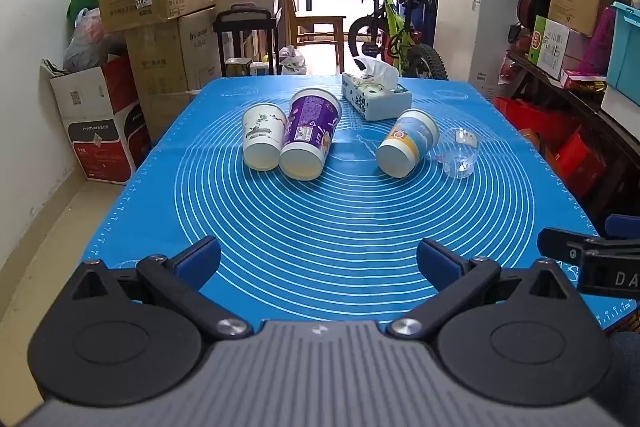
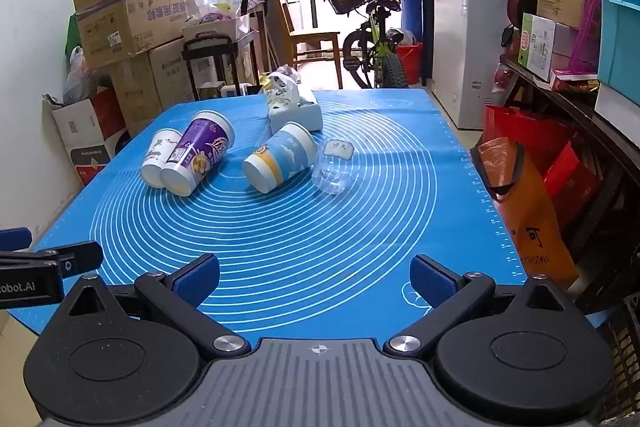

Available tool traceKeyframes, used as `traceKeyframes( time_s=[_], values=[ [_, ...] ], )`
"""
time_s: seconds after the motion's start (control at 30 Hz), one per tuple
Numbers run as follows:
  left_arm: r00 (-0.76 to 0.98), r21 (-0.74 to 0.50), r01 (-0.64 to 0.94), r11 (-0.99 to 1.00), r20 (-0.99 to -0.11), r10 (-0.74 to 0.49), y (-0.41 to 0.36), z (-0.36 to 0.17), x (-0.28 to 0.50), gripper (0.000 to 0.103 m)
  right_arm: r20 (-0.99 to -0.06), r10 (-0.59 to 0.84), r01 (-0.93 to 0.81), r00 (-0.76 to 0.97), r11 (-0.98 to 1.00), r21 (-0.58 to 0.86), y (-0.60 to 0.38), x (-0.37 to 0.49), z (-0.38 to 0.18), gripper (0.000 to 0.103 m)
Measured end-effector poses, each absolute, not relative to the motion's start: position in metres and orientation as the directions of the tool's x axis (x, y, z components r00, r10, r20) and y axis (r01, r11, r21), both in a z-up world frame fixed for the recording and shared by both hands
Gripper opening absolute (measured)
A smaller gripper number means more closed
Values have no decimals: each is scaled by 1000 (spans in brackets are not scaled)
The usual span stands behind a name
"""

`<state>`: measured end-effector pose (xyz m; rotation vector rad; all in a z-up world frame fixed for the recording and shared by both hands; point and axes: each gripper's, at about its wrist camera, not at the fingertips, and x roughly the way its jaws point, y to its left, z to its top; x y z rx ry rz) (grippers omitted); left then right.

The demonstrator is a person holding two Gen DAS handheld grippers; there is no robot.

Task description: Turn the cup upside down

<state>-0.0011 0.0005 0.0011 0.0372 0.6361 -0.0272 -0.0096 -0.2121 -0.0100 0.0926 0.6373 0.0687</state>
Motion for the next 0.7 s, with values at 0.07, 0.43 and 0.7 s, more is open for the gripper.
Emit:
traceKeyframes(
  time_s=[0.07,0.43,0.7],
  values=[
    [804,26,34,999,-595,-11,1,2,-1,103,-591,92,-36,801,994,106,-212,-10,-10,100],
    [798,20,31,999,-603,-13,3,4,-1,103,-585,92,-34,806,993,109,-212,-10,-15,100],
    [794,17,42,999,-608,-23,2,4,-2,103,-589,89,-34,803,994,104,-210,-10,-14,100]
  ],
)
